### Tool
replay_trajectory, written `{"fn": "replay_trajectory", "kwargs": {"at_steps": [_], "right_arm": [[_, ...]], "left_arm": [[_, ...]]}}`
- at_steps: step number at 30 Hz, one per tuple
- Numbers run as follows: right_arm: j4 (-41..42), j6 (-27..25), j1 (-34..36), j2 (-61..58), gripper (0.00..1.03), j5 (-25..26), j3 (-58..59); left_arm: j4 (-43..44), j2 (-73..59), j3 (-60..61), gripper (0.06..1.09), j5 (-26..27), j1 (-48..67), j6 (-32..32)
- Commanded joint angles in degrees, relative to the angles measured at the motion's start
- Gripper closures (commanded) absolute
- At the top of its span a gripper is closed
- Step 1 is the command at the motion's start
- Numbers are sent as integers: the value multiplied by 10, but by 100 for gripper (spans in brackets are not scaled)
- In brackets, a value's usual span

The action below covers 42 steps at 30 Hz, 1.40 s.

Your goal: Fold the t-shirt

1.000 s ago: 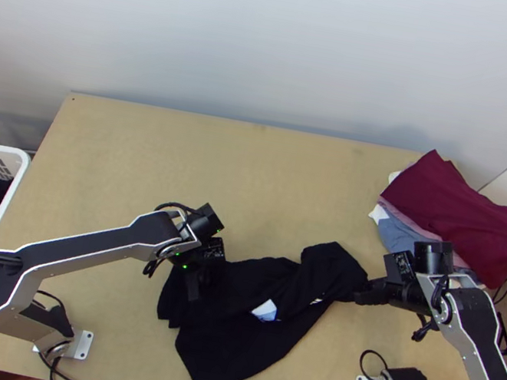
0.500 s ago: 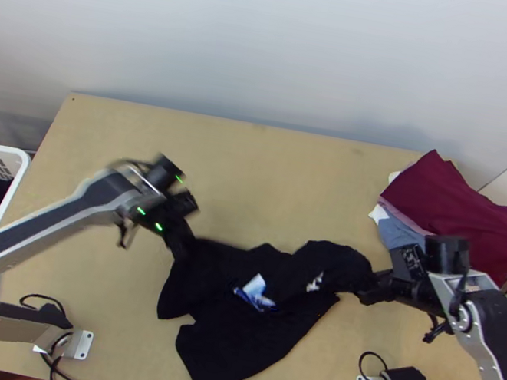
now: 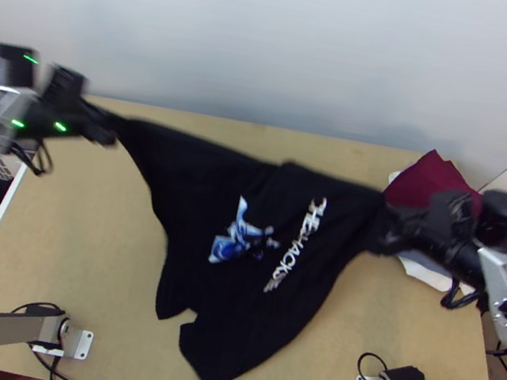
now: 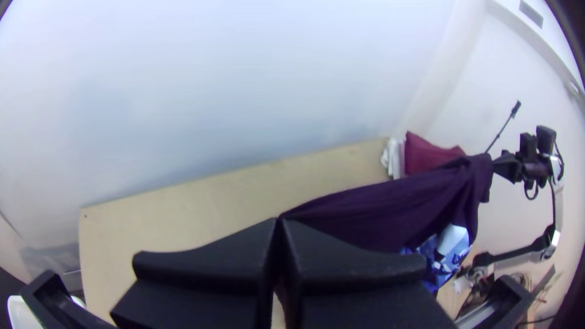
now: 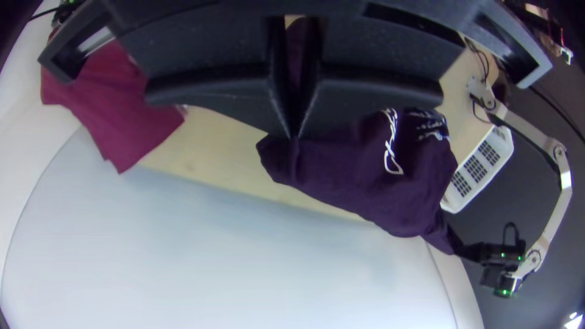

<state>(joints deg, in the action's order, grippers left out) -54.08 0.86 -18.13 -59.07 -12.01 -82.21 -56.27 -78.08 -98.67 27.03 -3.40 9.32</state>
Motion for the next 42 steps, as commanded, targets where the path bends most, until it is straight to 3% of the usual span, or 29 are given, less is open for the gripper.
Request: {"fn": "replay_trajectory", "kwargs": {"at_steps": [1, 6, 14, 19, 24, 31, 42], "right_arm": [[73, 36, 23, -37, 97, 6, -151], [21, 45, -2, -44, 97, 6, -194], [-39, 29, -36, 59, 98, -28, 14], [-63, 29, -54, 108, 100, -46, 95], [-66, 21, -65, 120, 100, -48, 115], [-48, 21, -58, 113, 100, -44, 36], [-45, 29, 0, 167, 100, -36, -129]], "left_arm": [[11, -8, -169, 104, -1, -108, -76], [-2, 0, -216, 104, 7, -123, -105], [-16, 117, -7, 104, 21, -40, -2], [-22, 182, 105, 105, 20, 39, 3], [-28, 194, 131, 105, 15, 85, -9], [-31, 173, 38, 105, 5, 25, -1], [-193, 232, -166, 105, 1, -57, 10]]}}
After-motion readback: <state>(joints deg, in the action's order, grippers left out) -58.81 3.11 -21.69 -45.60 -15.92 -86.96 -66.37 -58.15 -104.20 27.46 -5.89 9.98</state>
